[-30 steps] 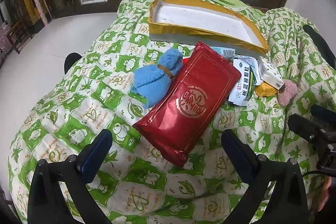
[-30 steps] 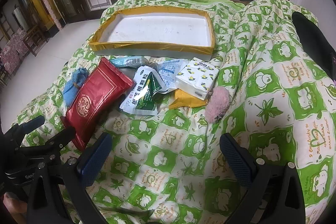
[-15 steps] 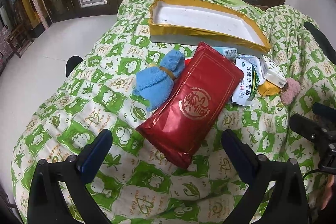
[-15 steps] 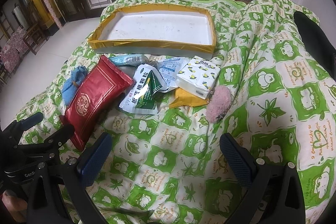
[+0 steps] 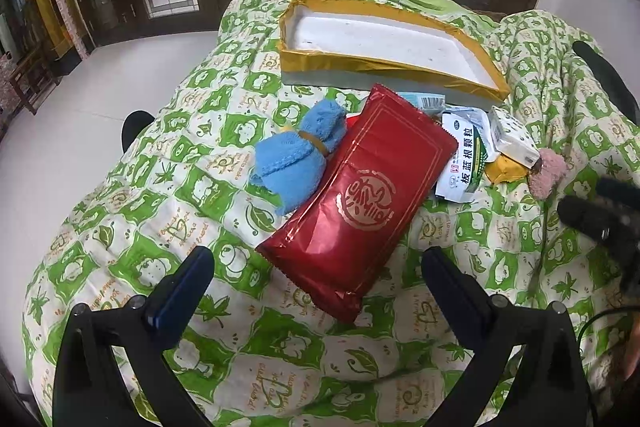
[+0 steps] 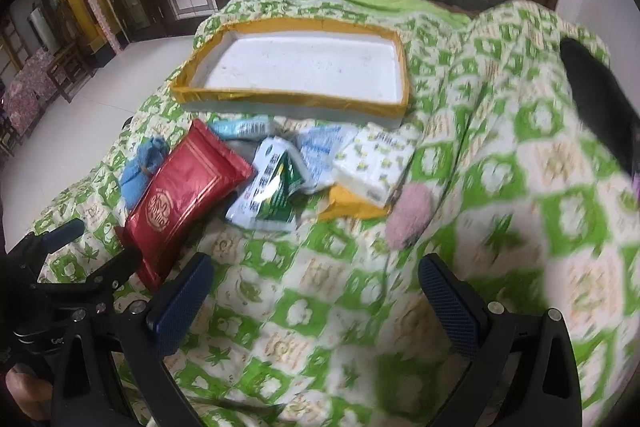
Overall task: Organize soft objects
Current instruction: 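Close the left gripper on the red foil packet while the right grips the white-green sachet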
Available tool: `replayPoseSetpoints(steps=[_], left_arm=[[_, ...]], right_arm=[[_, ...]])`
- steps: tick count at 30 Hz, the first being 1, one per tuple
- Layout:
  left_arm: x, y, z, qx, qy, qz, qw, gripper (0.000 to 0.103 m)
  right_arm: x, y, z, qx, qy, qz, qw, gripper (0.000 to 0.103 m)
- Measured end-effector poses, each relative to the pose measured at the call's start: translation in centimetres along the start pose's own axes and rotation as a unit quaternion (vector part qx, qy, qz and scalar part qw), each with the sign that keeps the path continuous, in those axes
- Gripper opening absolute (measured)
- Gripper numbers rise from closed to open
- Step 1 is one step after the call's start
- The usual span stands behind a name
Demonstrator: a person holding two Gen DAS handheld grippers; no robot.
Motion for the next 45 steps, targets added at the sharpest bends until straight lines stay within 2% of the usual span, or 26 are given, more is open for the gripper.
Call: replayPoseSetpoints(steps=[6,12,19,26,41,45], left_arm=[[-1.1,-0.5,0.6,0.014,0.006,0.026,0.9995,0.103],[-2.3,-2.1,3.8,0.044,0.041,0.064,0.9961,0.103],[-2.8,-3.1,7.0,0.030,0.057,0.102,0.9927,0.103],[-3.6,-3.8,8.3,0.025,0.058,0.132,0.9892,0.103],[-3.2,-3.1,7.7,0.020,0.045,0.112,0.9925,0.103],[-3.0,-2.4,7.3,0.012,0.036,0.105,0.9938,0.103]], right_arm=[[-1.9,-0.8,0.8,0.006,0.010,-0.024,1.000,0.102],[-2.2,-1.5,1.5,0.016,0.012,-0.021,1.000,0.102],[-1.9,-1.2,2.0,0.008,0.019,-0.022,1.000,0.103],[-2.1,-1.1,3.2,-0.004,0.030,-0.016,0.999,0.102],[-2.9,0.7,8.6,-0.031,0.091,0.022,0.995,0.100],[-3.0,0.8,9.1,-0.044,0.100,0.042,0.993,0.094]])
Point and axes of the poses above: each gripper's, at about its wrist camera, not at the fingertips, and z roughly the way its jaws point, y to its left, x to its underside, the point moved 1 cm from there along z, roughly the way its jaws point, and after that the axes turned 9 degrees about -y, right-handed, at the moved point
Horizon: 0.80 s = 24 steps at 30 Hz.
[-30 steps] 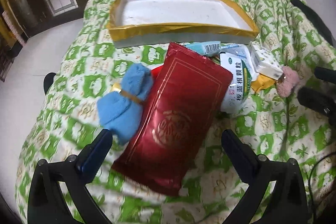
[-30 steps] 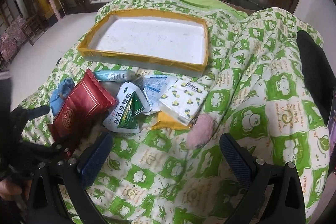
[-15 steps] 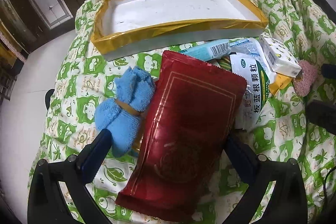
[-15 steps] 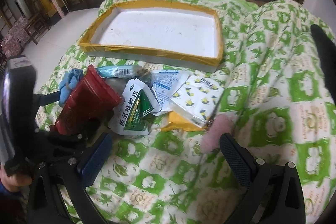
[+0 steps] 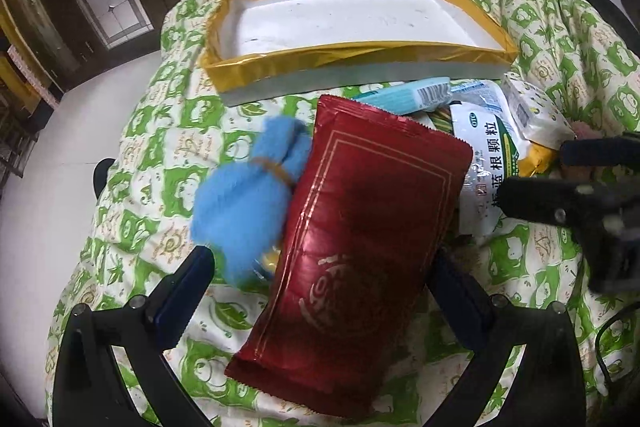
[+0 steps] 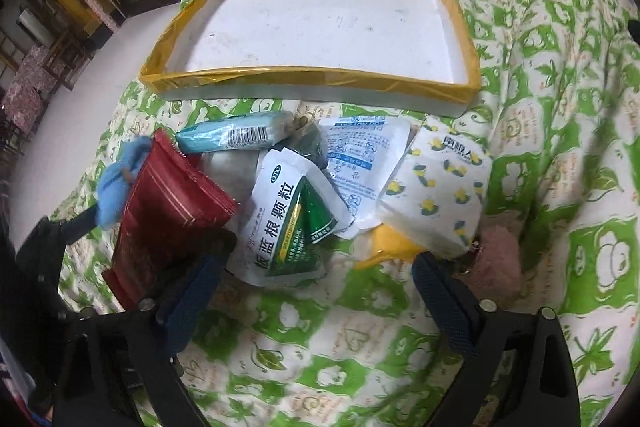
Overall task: Organize soft objects
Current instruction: 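Close the left gripper on the red foil packet while the right grips the white-green sachet, then lift the red packet with the left gripper while the right carries the sachet into the tray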
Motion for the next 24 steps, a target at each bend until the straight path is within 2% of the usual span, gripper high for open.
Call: replayPoseSetpoints(steps=[3,9,14,18,20,24], left_arm=[[0.1,0.5,-0.2,0.001,-0.002,-0.013,0.9999,0.103],[0.1,0.5,0.5,0.008,0.003,-0.020,0.9998,0.103],[0.4,0.4,1.5,0.020,0.019,-0.027,0.9992,0.087],[0.5,-0.2,0.7,0.010,0.007,-0.013,0.9998,0.075],[0.5,-0.1,0.1,0.009,0.000,-0.016,0.9998,0.065],[0.7,0.5,-0.4,0.018,-0.002,-0.036,0.9992,0.060]], right_arm=[[-0.4,0.0,0.4,-0.017,0.008,0.016,1.000,0.087],[-1.0,0.7,2.2,-0.023,0.024,0.028,0.999,0.083],[-0.9,0.7,3.5,-0.030,0.035,0.039,0.998,0.069],[-0.7,0.3,3.1,-0.053,0.029,0.055,0.997,0.047],[-0.8,0.2,2.6,-0.052,0.021,0.054,0.997,0.045],[-0.6,-0.2,2.3,-0.064,0.021,0.061,0.996,0.042]])
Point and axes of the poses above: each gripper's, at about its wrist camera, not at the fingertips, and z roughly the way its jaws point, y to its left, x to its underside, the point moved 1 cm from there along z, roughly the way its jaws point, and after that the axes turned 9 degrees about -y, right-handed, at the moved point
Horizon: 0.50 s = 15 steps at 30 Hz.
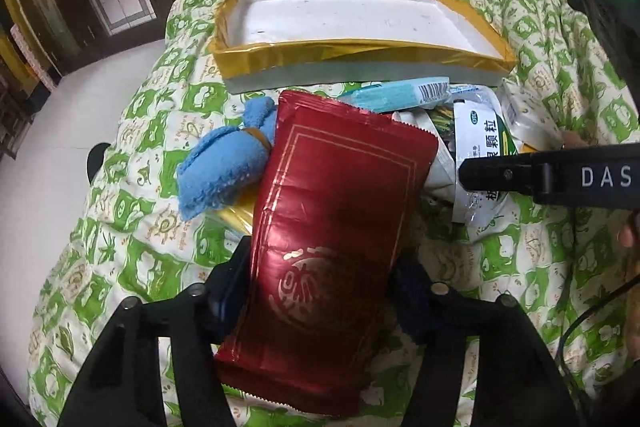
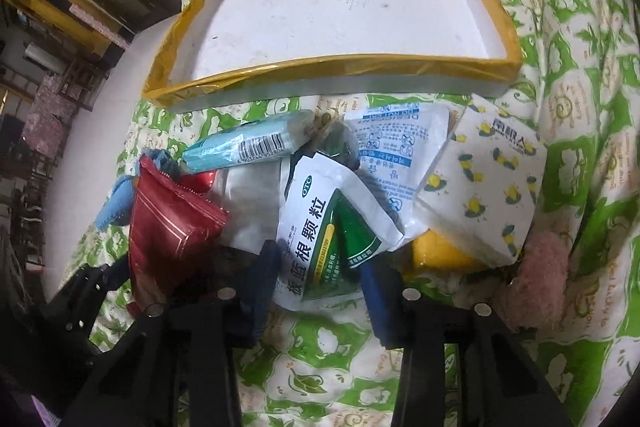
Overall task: Organize soft objects
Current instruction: 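Lift the red packet with the left gripper while the right carries the sachet into the tray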
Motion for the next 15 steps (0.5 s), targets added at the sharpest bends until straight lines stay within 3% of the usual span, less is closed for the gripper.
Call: replayPoseSetpoints(steps=[5,15], left_arm=[[-0.2,0.8,-1.4,0.016,-0.013,-0.031,0.9993,0.057],[-1.0,1.1,-4.7,0.023,-0.031,-0.040,0.9985,0.057]], right_arm=[[0.1,0.1,-1.9,-0.008,-0.022,-0.011,1.000,0.042],[0.0,-0.8,-5.2,-0.034,-0.042,0.004,0.999,0.041]])
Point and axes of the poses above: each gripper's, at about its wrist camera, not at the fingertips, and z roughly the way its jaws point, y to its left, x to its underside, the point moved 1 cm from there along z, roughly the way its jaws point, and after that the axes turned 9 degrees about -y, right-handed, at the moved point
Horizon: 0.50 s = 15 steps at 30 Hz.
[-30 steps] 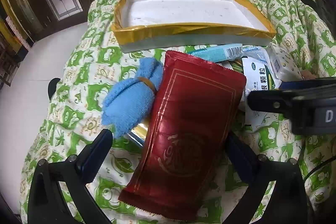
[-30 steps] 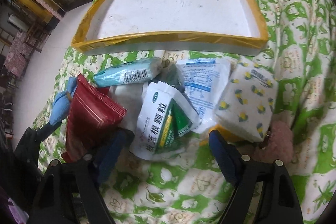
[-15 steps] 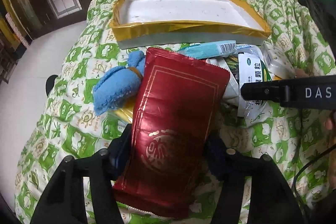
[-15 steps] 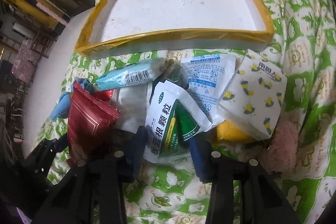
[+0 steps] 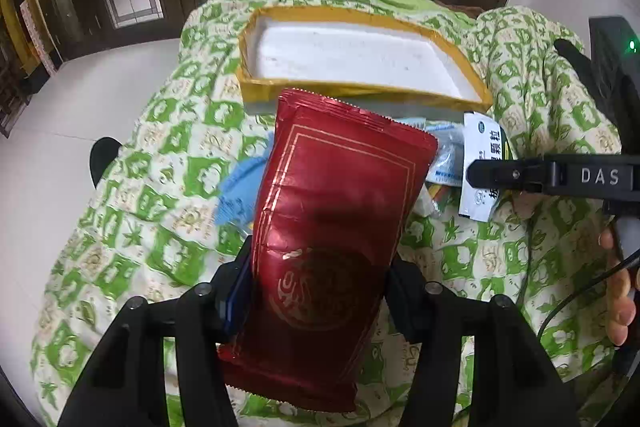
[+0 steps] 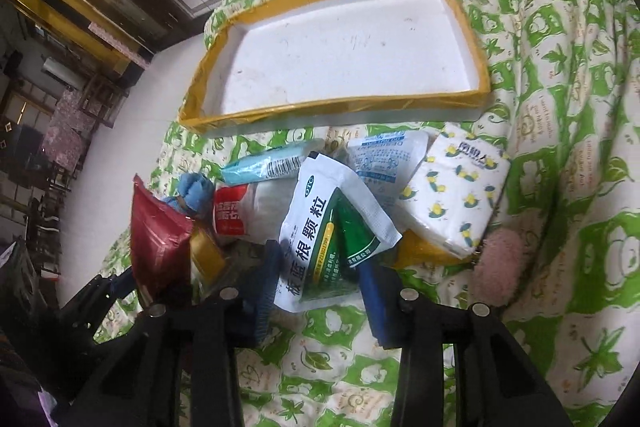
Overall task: Organize soft objects
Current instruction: 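Lift the red packet with the left gripper while the right carries the sachet into the tray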
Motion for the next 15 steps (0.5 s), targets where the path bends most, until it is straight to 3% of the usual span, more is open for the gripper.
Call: replayPoseSetpoints(steps=[7,15], left_arm=[[-1.6,1.1,-1.4,0.003,-0.009,-0.024,0.9997,0.057],[-4.1,0.2,-1.6,-0.010,-0.023,-0.007,0.9997,0.057]], right_arm=[[-0.4,0.1,-1.3,-0.004,-0.014,-0.002,1.000,0.041],[-2.1,0.9,-2.5,-0.001,-0.031,-0.024,0.999,0.041]])
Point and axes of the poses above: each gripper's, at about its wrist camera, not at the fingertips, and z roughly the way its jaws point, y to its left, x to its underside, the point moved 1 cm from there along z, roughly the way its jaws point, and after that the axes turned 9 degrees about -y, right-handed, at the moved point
